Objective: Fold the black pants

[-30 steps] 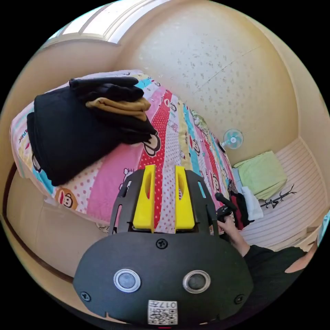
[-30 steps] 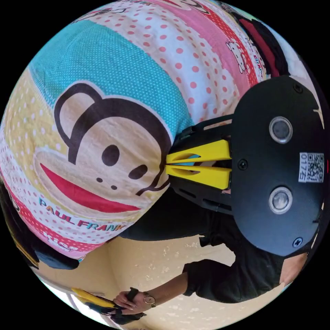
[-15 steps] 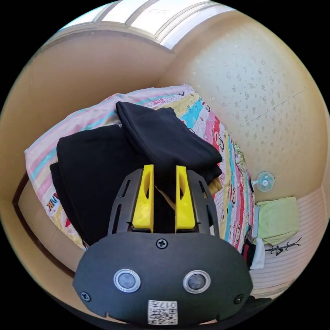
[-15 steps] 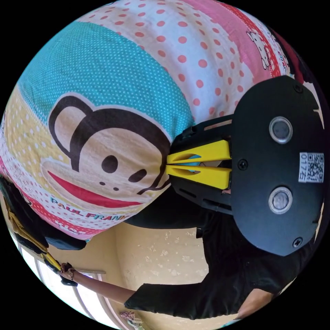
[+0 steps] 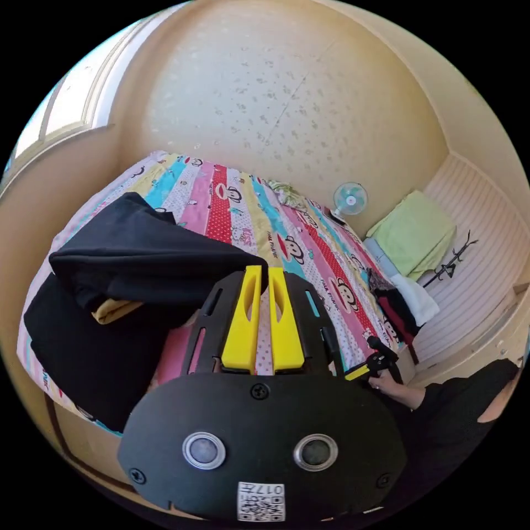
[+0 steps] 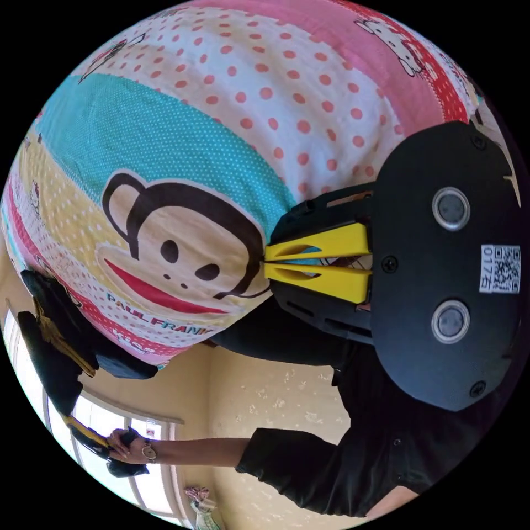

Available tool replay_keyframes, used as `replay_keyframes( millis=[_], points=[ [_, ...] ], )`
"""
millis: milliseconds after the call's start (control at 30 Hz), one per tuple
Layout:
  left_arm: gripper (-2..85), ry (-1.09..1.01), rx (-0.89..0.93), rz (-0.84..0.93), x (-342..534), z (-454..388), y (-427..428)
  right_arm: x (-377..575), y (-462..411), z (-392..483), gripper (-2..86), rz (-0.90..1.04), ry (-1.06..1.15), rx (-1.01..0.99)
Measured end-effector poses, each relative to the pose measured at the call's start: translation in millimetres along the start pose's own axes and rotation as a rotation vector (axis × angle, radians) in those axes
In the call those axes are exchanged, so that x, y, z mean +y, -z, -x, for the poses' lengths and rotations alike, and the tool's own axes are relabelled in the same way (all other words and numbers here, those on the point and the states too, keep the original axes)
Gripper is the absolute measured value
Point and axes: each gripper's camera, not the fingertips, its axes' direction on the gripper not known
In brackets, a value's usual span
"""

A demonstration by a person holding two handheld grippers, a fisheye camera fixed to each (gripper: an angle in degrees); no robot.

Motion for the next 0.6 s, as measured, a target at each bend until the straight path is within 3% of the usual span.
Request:
replay_keyframes(
  millis=[133, 200, 333, 500, 600],
  points=[
    [0.6, -0.144, -0.049, 0.078, 29, -108, -39, 66, 56, 4, 0.4, -0.312, 0.101, -0.364],
    [0.5, -0.245, -0.041, 0.144, 48, -171, -68, 98, 86, 5, 0.4, -0.431, 0.122, -0.379],
    [0.4, -0.382, 0.077, 0.181, 67, -253, -96, 175, 150, 7, 0.4, -0.629, 0.089, -0.223],
    [1.3, -0.329, 0.614, 0.088, 37, -317, -133, 260, 184, -4, 0.4, -0.830, -0.110, 0.009],
    [2.8, -0.355, 0.666, 0.180, 25, -332, -178, 308, 187, -18, 0.3, -0.960, -0.223, -0.011]
  ],
)
